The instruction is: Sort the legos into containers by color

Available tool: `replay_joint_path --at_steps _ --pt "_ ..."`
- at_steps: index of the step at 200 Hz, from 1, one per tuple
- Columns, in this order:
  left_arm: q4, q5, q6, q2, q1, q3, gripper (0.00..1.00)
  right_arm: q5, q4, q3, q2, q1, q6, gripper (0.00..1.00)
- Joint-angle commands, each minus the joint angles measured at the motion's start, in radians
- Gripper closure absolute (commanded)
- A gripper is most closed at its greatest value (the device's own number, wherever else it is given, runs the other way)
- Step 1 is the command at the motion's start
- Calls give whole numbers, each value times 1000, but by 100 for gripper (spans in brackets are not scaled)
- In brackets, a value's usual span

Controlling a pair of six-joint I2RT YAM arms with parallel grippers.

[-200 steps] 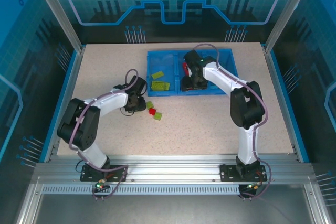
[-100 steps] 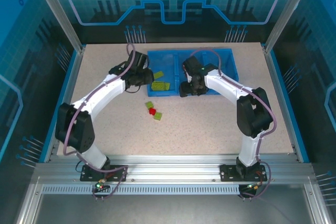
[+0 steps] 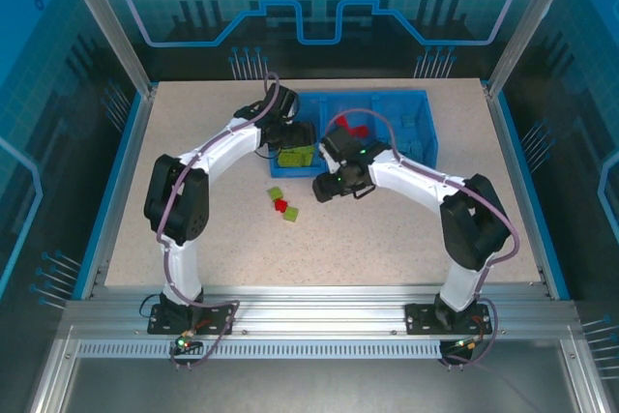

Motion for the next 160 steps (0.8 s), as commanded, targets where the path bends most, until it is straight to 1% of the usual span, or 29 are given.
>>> replay_joint_path --at_steps 1,32,55,83,100,128,160 --pt "-15 -9 -10 -67 2 -15 2 -27 53 20 3 62 -76 29" --pt "9 -48 -34 -200 22 -107 1 -36 60 102 84 148 -187 29" --pt "46 -8 -109 -320 100 -224 1 -47 61 154 143 188 -239 29" --pt "37 11 -129 -435 190 -335 1 -68 56 213 215 208 -273 30" --pt "11 10 -123 -477 235 -396 1 -70 39 255 258 223 -303 30" --pt "7 56 -140 -534 322 -524 1 -44 16 304 318 232 -311 30" --pt "7 63 -134 -589 380 -634 1 -29 3 331 357 232 -319 30"
